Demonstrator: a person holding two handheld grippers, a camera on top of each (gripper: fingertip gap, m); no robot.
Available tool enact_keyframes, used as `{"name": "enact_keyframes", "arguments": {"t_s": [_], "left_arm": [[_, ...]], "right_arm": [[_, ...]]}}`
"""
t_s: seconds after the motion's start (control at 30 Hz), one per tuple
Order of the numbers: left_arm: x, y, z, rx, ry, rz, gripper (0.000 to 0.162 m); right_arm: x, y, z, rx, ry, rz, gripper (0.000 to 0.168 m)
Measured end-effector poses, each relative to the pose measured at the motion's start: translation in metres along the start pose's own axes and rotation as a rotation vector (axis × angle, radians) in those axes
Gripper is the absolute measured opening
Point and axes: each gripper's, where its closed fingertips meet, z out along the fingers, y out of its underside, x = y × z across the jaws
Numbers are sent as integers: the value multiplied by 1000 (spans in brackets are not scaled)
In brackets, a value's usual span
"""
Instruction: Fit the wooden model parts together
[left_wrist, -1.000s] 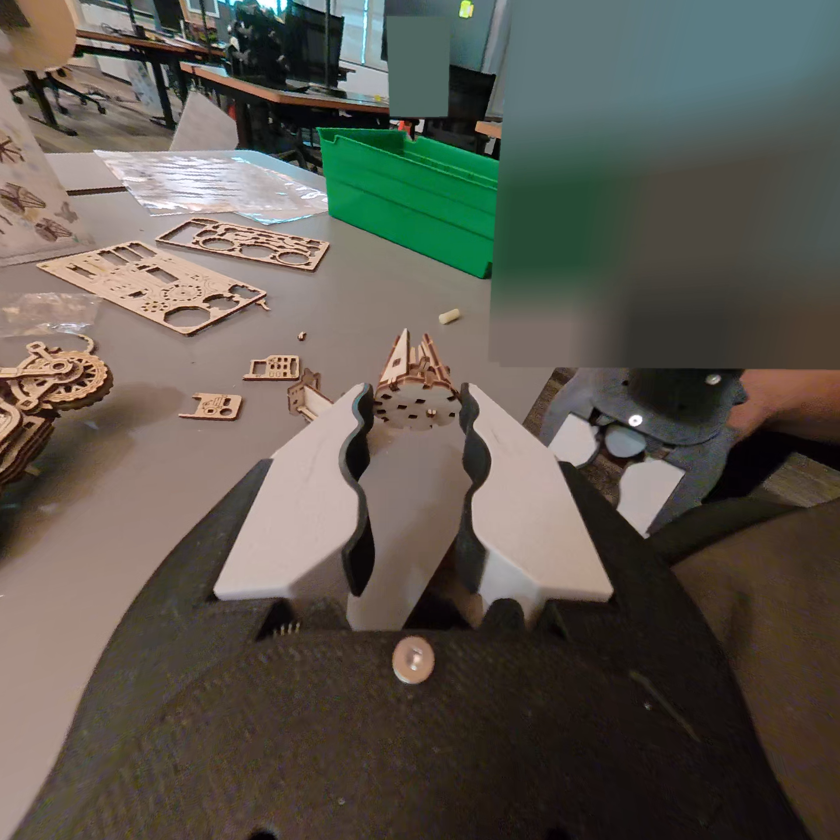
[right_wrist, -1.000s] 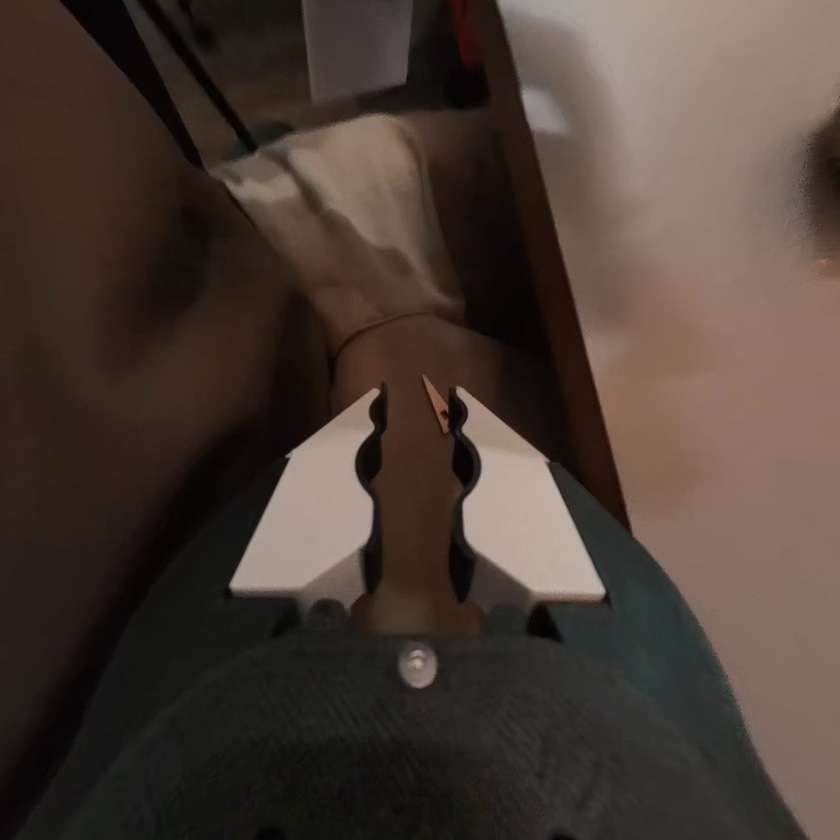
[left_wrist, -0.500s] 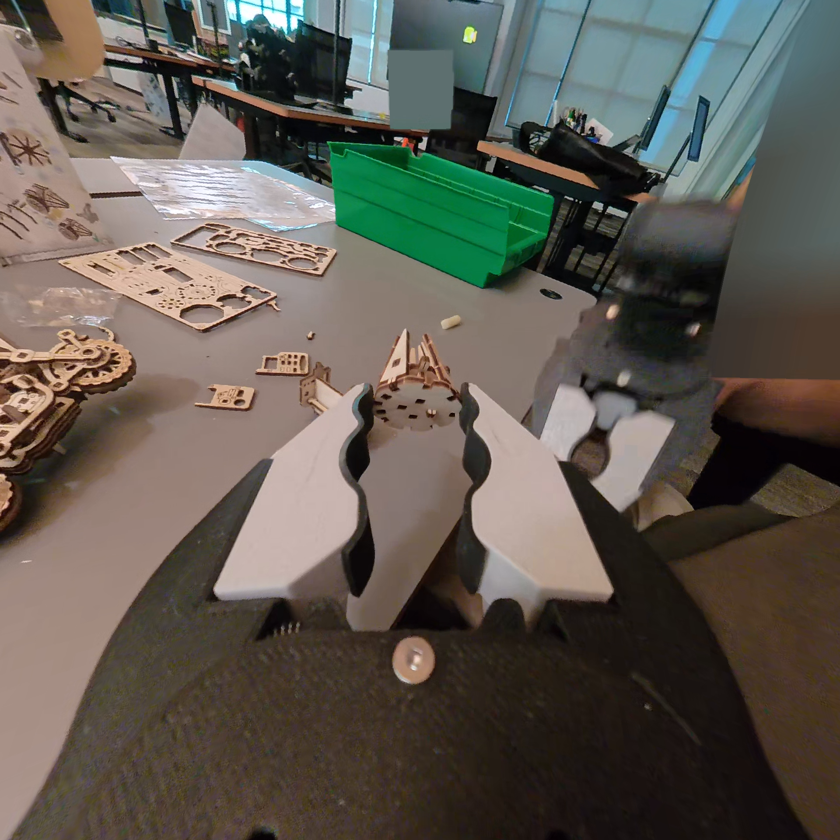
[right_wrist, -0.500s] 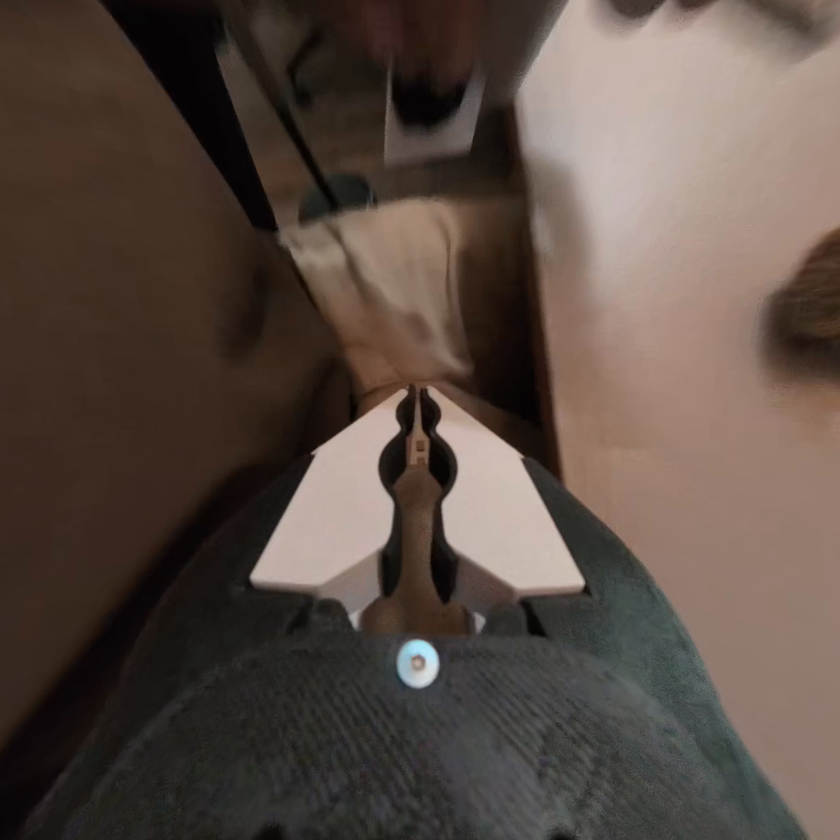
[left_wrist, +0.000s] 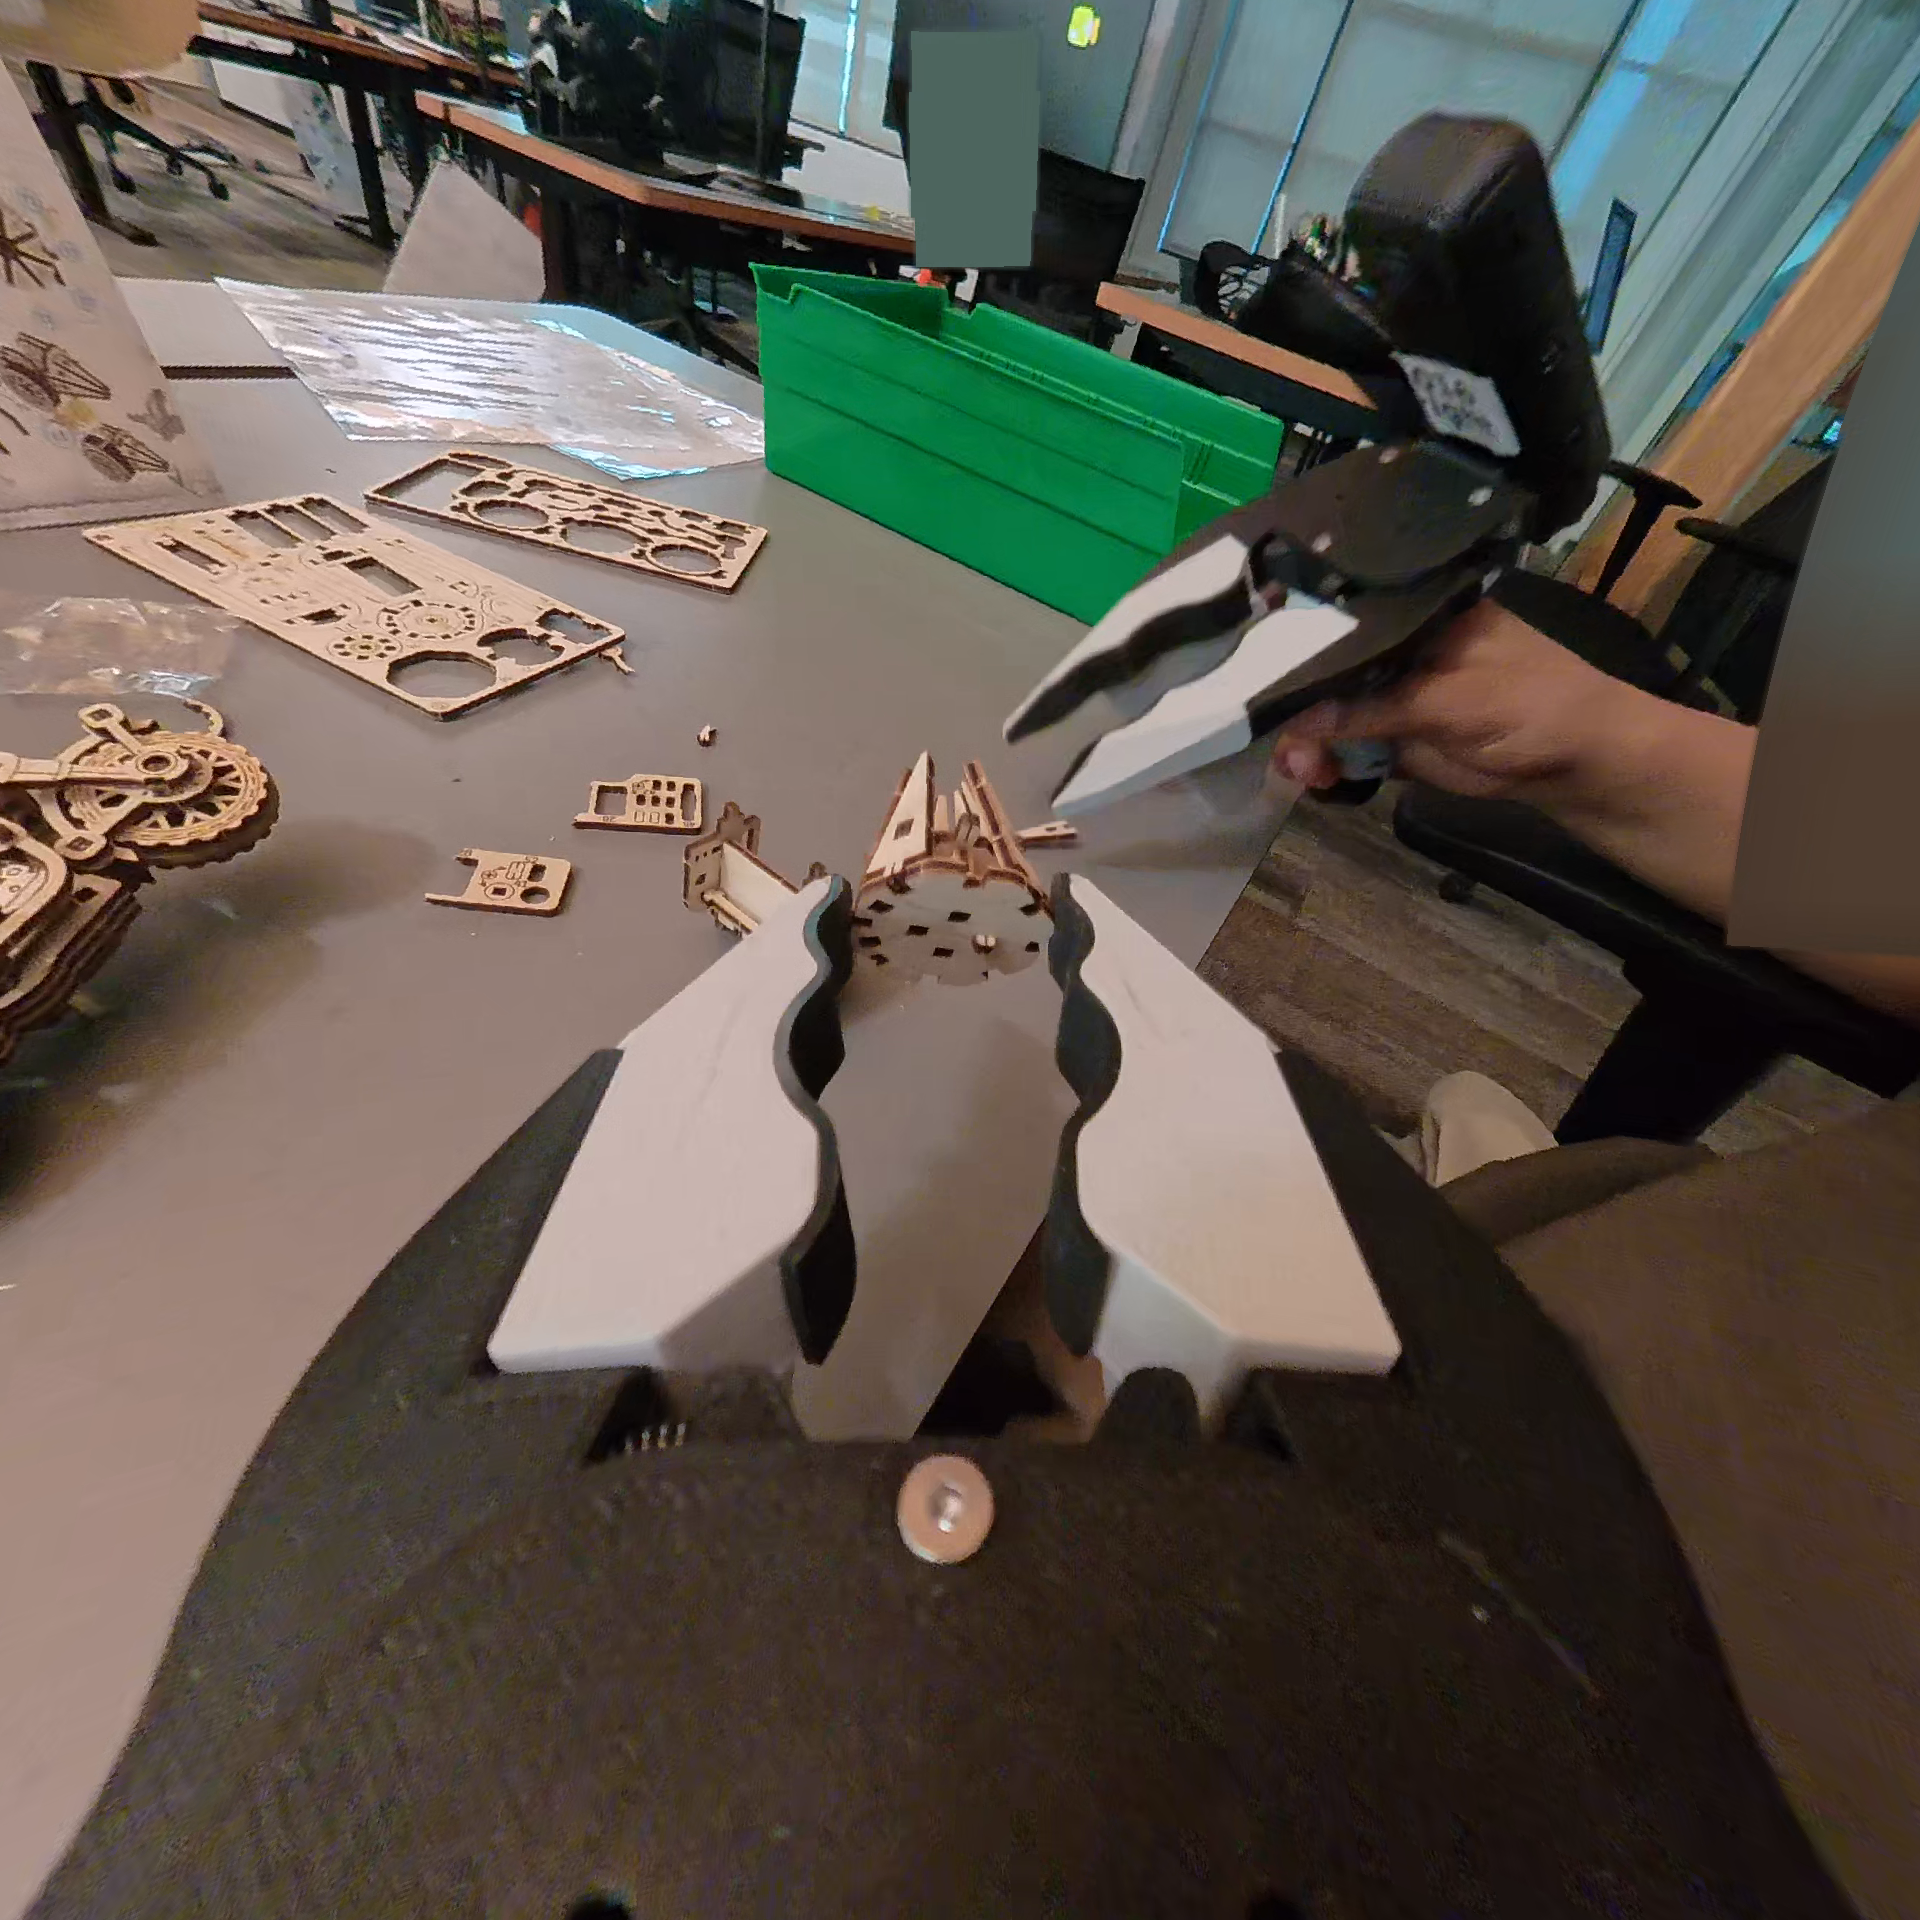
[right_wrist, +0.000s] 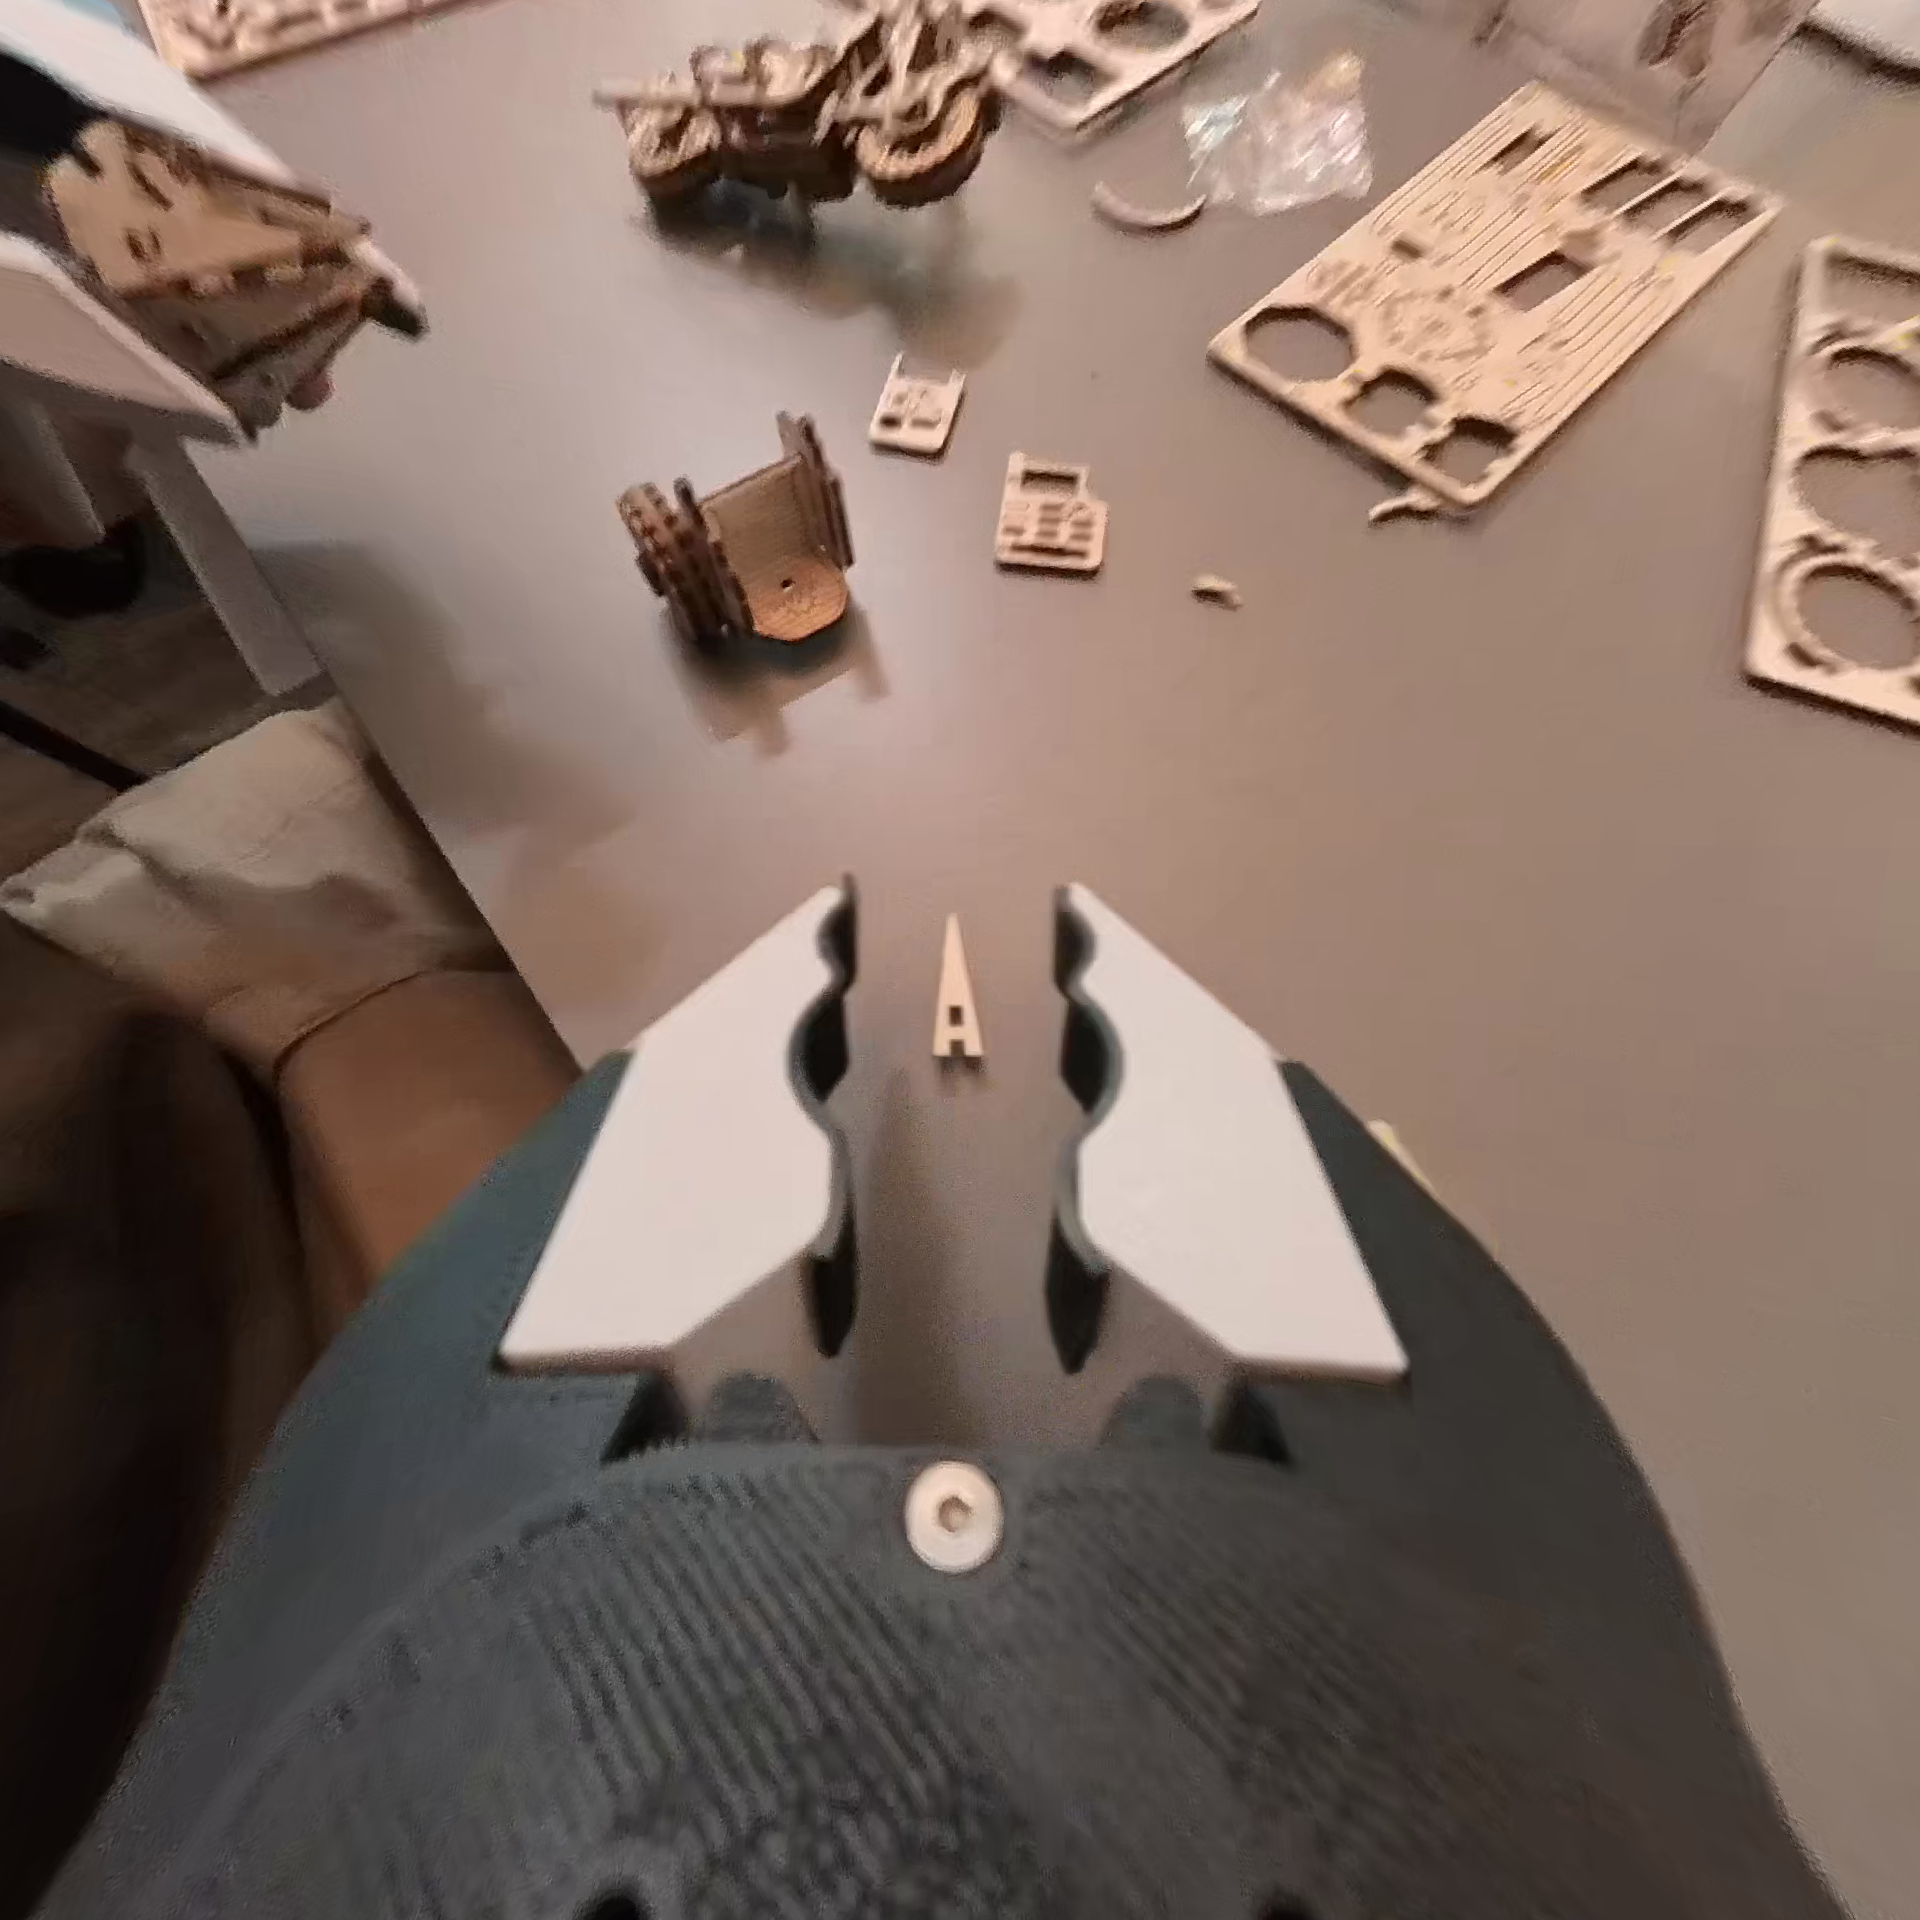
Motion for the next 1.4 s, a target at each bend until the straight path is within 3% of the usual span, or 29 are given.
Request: {"name": "enact_keyframes", "arguments": {"t_s": [0.03,0.17,0.33,0.4,0.53,0.67,0.8,0.9,0.97,1.1,1.23,1.4], "left_arm": [[0,0,0,-1,-1,5,35],[1,1,-1,-2,12,-6,35],[3,0,-1,1,29,-26,35],[3,0,-2,0,30,-26,36],[3,1,-1,-4,28,-22,36],[4,2,0,-9,35,-28,36],[5,3,0,-11,33,-19,36],[6,4,1,-16,40,-23,36],[6,4,1,-18,42,-27,36],[6,4,1,-19,38,-21,36],[9,5,2,-22,54,-27,36],[10,6,1,-25,55,-17,36]], "right_arm": [[4,-5,-6,34,13,11,39],[5,-6,-22,89,-51,81,31],[-1,33,0,-129,-59,86,46],[-8,33,1,-157,-78,96,48],[-45,33,-2,-201,-271,190,36],[-86,6,-3,-57,-504,219,34],[-48,-7,-11,30,-299,63,34],[-4,22,-12,-116,-72,-8,30],[-8,36,-8,-185,-101,39,28],[-50,28,10,-140,-261,103,29],[-50,14,28,-153,-138,-76,32],[-33,0,7,-44,-113,-180,45]]}}
